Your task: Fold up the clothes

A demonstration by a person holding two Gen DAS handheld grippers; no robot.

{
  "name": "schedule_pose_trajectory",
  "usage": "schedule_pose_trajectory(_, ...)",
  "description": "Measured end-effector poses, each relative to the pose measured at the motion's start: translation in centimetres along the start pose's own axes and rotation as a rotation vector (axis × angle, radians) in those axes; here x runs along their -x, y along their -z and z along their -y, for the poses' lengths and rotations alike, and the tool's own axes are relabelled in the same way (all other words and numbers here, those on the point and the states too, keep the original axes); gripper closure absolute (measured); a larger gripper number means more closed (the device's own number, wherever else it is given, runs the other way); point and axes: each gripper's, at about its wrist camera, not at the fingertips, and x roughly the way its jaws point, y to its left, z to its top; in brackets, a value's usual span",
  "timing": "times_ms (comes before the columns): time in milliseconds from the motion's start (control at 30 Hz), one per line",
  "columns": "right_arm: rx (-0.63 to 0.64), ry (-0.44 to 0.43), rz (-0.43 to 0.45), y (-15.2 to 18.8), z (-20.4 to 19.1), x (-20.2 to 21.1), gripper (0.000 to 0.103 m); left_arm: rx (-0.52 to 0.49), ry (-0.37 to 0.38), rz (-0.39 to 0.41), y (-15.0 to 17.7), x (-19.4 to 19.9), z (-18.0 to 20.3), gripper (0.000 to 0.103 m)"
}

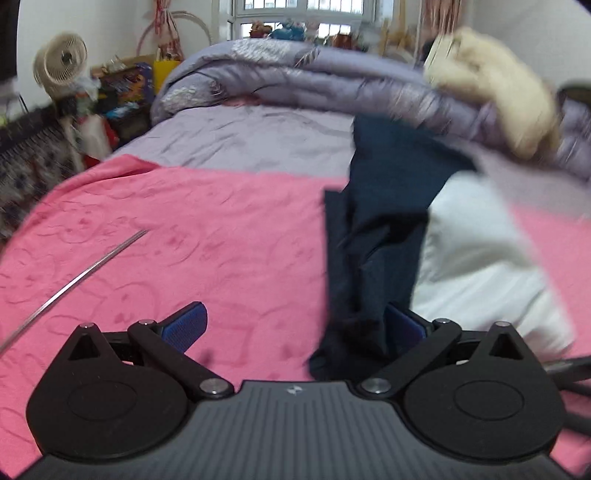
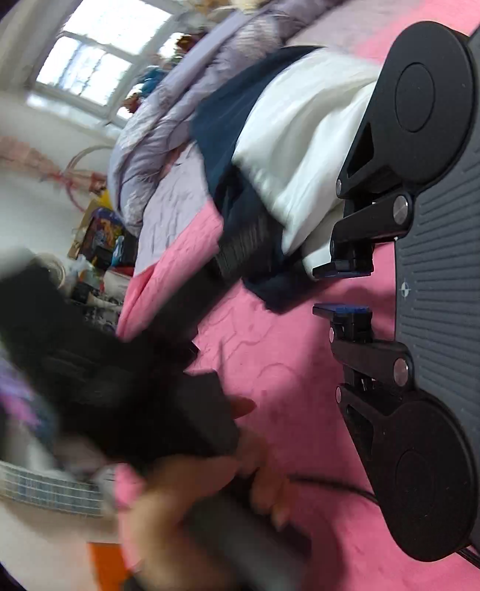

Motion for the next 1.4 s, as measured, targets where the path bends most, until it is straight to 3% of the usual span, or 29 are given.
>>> schedule_pose_trajectory(100, -0.175, 0.115, 0.092, 0.5, 3.7, 2.5, 0.084, 0.047, 0.021, -0.011, 1.2, -0.4, -0.8, 0.0)
schedule_pose_trajectory(200, -0.183, 0.207, 0.03, 0.6, 6.4, 1.6, 0.073, 0.054, 0.022, -0.017, 1.2, -0.1, -0.9, 0.0)
schedule_pose_trajectory(233, -0.126, 0.229, 0.005, 0.8, 6.0, 1.4, 0.07, 0.052, 0.023, -0.014, 1.1, 0.2, -1.0, 0.0)
schedule_pose_trajectory(300, 0.013, 0.286, -0.012, 1.6, 4.7, 1.2, 0.049, 0.043, 0.029, -0.001, 0.9, 0.8, -1.4, 0.0)
schedule_pose_trajectory(400, 0.21, 0.355, -0.041, 3.5, 2.1, 0.7, 0.045, 0.075, 0.058, -0.003, 0.6, 1.2, -2.0, 0.0)
schedule_pose_trajectory(467, 0.216, 0.395, -0.058, 4.2, 1.9, -0.1, 0.046, 0.093, 0.066, -0.006, 0.4, 1.2, -2.2, 0.0)
schedule_pose_trajectory(533, 0.214, 0.493, -0.045, 4.4, 2.1, -0.9, 0.047, 0.099, 0.069, -0.008, 0.2, 1.2, -2.3, 0.0)
schedule_pose_trajectory(600, 0.259, 0.577, -0.045, 4.8, 2.2, -2.1, 0.03, 0.087, 0.066, -0.012, 0.2, 1.0, -2.2, 0.0)
schedule_pose_trajectory(633, 0.303, 0.589, -0.094, 5.3, 2.1, -3.2, 0.027, 0.082, 0.059, -0.016, 0.2, 0.8, -2.1, 0.0)
schedule_pose_trajectory(667, 0.303, 0.585, -0.118, 5.6, 2.1, -3.7, 0.029, 0.079, 0.053, -0.018, 0.2, 0.7, -2.1, 0.0)
schedule_pose_trajectory(733, 0.238, 0.558, -0.148, 5.9, 2.8, -3.8, 0.047, 0.084, 0.05, -0.021, 0.3, 0.6, -2.2, 0.0)
schedule_pose_trajectory(767, 0.176, 0.536, -0.154, 5.9, 3.3, -3.6, 0.076, 0.089, 0.054, -0.021, 0.3, 0.6, -2.3, 0.0)
schedule_pose_trajectory(867, 0.138, 0.567, -0.103, 7.0, 3.4, -2.6, 0.088, 0.127, 0.07, 0.018, -0.4, 2.3, -2.5, 0.001)
schedule_pose_trajectory(967, 0.122, 0.56, -0.083, 7.6, 3.0, -1.8, 0.091, 0.128, 0.139, 0.154, -2.7, 5.3, -1.5, 0.001)
schedule_pose_trajectory(1100, 0.131, 0.494, -0.092, 7.6, 2.8, -0.3, 0.092, -0.065, 0.225, 0.226, -5.5, 5.2, 3.7, 0.0)
schedule_pose_trajectory(1167, 0.152, 0.455, -0.108, 7.7, 2.5, 0.1, 0.092, -0.176, 0.167, 0.202, -5.4, 3.1, 6.2, 0.0)
schedule_pose_trajectory(1267, 0.152, 0.397, -0.114, 7.9, 3.2, 0.5, 0.092, -0.244, -0.009, 0.1, -3.7, -1.4, 6.8, 0.0)
schedule_pose_trajectory(1400, 0.142, 0.336, -0.112, 7.9, 3.4, 0.6, 0.091, -0.065, -0.022, 0.019, -0.7, -3.8, 1.7, 0.0)
